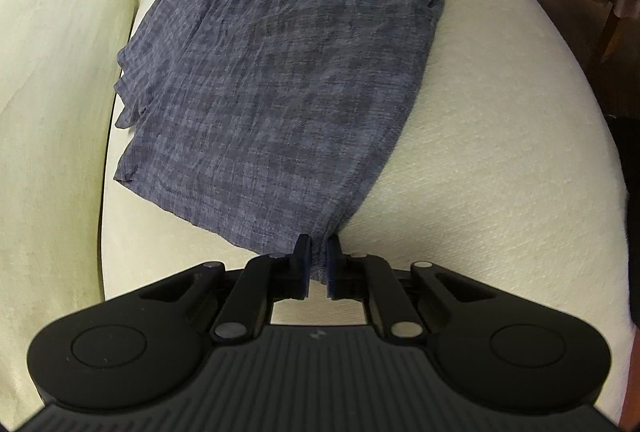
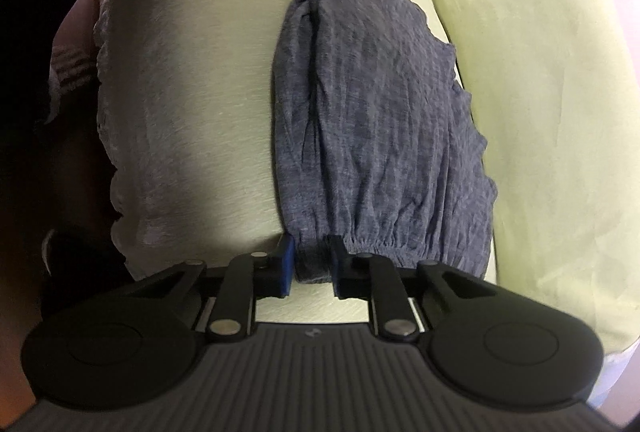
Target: Fold clothes
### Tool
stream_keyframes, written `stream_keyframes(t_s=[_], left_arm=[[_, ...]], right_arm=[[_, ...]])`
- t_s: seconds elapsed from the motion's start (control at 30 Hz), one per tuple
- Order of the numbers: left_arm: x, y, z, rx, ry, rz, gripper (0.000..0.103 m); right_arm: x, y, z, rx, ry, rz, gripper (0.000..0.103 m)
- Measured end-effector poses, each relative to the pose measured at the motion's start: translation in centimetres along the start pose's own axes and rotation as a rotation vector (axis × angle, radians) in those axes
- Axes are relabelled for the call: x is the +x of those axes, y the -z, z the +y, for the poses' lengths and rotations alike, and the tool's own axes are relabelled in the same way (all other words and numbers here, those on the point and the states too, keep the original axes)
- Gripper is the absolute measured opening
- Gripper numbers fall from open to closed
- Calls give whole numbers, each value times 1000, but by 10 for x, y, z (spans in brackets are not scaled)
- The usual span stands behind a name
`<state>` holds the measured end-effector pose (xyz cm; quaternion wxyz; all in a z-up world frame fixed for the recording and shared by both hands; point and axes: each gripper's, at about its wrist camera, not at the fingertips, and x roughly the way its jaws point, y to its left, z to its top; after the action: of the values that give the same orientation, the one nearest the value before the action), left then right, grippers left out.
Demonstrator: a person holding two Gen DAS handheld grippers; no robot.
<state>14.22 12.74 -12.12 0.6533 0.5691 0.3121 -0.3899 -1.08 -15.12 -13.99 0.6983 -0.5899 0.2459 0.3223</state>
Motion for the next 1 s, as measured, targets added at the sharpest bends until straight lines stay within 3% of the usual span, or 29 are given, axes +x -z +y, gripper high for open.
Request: stream_keyframes(t_s=[0.27, 0.47, 0.73, 1.0], left_arm=[[-13, 0, 12, -43, 6, 1, 6], [-31, 1, 42, -103, 6, -22, 6], [-40, 4, 115, -121, 136, -108, 5], [-34, -12, 188, -90, 265, -96, 5]], right_arm=[[-15, 0, -22, 98, -38, -41, 7], [-27, 0, -61, 206, -126, -85, 7], [-10, 23, -136, 488, -374, -116, 7], [-1, 26, -198, 693, -491, -20, 6]])
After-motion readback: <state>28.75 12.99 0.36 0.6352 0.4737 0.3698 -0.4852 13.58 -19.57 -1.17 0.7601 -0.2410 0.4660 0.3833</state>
